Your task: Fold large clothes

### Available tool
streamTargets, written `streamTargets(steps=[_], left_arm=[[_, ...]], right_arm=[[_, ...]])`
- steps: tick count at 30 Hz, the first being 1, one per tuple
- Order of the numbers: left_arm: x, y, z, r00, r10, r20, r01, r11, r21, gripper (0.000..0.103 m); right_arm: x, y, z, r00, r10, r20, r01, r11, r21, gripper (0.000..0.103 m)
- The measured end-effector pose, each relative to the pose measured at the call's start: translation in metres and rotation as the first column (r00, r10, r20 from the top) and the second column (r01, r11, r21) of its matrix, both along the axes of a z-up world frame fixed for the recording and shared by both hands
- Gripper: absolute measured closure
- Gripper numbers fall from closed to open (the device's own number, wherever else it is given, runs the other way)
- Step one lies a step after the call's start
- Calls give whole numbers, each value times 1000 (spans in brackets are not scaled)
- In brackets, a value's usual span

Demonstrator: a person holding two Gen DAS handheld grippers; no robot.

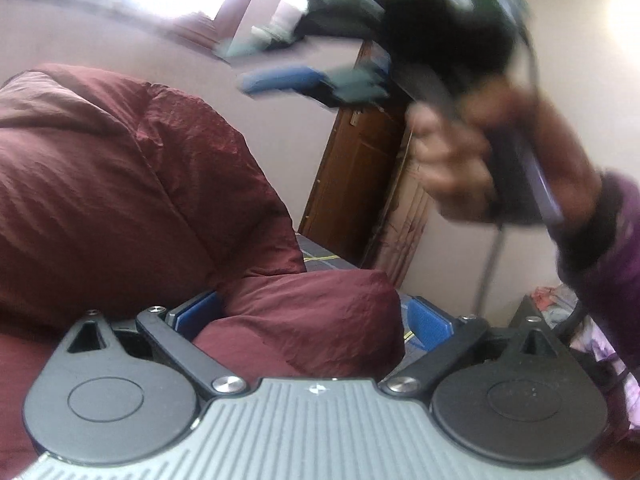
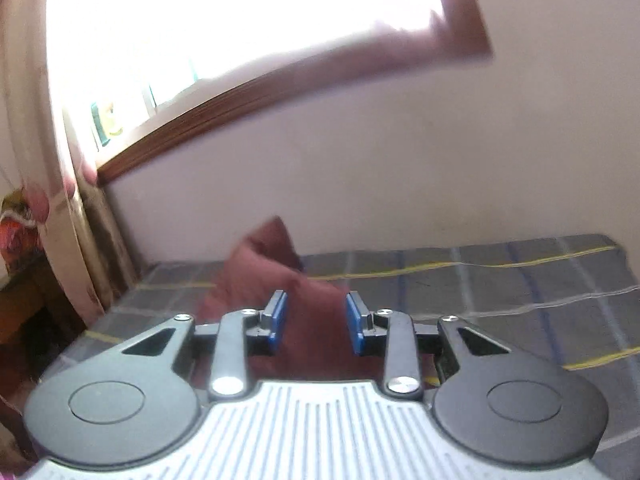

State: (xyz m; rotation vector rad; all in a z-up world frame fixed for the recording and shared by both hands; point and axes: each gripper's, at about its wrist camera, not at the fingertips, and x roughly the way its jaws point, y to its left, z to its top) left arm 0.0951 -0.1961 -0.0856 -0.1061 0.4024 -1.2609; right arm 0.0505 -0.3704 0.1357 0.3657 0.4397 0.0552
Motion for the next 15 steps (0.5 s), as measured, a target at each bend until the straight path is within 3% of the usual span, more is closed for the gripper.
streamTargets(steps=[2,7,10,15], left_arm=[[-1,2,0,1000,-2,8,2,1000,3,5],[1,5,-2,1000,-21,19,21,1000,-3,6],[-2,8,-3,998,-38,49,38,999,-4,5],[-11,38,7,995,-71,65,70,998,8,11]], right_arm=[[30,6,0,1000,1,-27,2,996,92,71],[76,3,-32,989,-93,-113,113,977,183,72],[76,-22,-72,970,-165,-179,213,930,300,72],[54,-36,-127,924,-307,-228,375,846,380,65]])
